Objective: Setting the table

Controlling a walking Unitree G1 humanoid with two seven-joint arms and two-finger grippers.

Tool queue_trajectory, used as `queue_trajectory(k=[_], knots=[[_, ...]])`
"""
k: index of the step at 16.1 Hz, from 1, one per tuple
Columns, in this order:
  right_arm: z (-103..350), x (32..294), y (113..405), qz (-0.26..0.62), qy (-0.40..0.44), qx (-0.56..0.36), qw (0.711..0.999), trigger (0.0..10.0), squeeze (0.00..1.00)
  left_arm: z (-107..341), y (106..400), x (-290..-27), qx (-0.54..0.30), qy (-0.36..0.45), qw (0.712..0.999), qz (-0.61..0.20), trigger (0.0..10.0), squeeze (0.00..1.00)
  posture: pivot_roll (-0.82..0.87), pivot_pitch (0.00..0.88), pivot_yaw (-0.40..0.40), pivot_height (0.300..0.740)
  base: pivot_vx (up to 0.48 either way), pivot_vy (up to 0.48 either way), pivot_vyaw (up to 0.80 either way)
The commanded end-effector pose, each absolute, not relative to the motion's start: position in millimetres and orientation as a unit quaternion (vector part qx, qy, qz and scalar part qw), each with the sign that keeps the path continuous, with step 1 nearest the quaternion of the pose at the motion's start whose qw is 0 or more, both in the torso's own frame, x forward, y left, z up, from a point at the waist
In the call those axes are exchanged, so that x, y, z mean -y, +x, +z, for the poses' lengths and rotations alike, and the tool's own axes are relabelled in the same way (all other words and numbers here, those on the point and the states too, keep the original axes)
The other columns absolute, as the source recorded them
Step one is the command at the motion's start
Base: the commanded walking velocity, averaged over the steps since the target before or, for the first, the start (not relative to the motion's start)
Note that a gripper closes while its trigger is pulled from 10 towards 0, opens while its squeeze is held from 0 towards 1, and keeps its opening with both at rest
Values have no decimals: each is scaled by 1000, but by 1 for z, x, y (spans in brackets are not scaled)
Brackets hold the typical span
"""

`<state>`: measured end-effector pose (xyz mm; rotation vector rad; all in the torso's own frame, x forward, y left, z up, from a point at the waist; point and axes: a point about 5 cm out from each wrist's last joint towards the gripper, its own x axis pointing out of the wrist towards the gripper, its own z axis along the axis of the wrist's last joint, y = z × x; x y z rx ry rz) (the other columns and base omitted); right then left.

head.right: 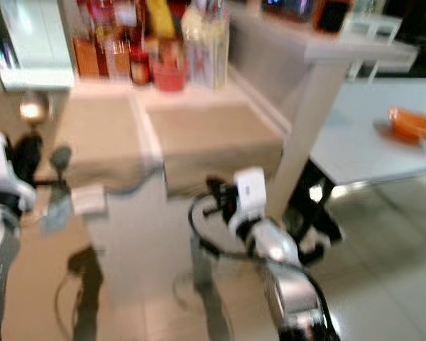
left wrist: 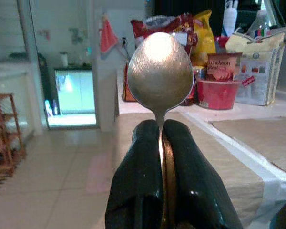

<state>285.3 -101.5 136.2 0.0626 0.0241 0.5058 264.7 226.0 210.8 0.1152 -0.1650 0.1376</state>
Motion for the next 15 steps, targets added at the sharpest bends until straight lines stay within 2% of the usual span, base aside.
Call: queue_trajectory(k=[1, 8, 15], knots=[[138, 111, 290, 233, 24, -12, 972, 10000, 0, 215, 265, -215, 93, 60, 992, 56, 0, 0, 24, 0, -21, 732, 0, -480, 587], [138, 105, 293, 244, 13, -15, 970, 10000, 0, 205, 273, -204, 71, 71, 994, 49, 0, 0, 24, 0, -15, 732, 0, -480, 591], [140, 105, 294, 237, 8, -8, 971, 10000, 0, 193, 284, -201, 49, 78, 995, 44, 0, 0, 14, 0, -6, 732, 0, -467, 0]])
